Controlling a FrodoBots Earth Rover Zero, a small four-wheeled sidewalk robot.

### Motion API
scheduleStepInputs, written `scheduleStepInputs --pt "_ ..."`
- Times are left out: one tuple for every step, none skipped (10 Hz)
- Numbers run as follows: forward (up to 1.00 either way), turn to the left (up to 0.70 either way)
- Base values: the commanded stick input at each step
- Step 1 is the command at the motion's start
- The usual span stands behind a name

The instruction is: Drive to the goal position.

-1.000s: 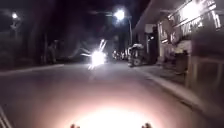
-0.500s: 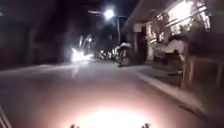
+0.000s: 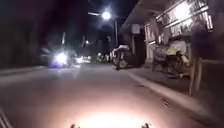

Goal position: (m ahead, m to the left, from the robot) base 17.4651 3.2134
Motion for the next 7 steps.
scheduleStepInputs --pt "0.70 0.00" --pt "0.70 0.00" --pt "0.70 0.00" --pt "0.70 0.00" --pt "0.70 0.00" --pt "0.70 0.00" --pt "0.70 0.00"
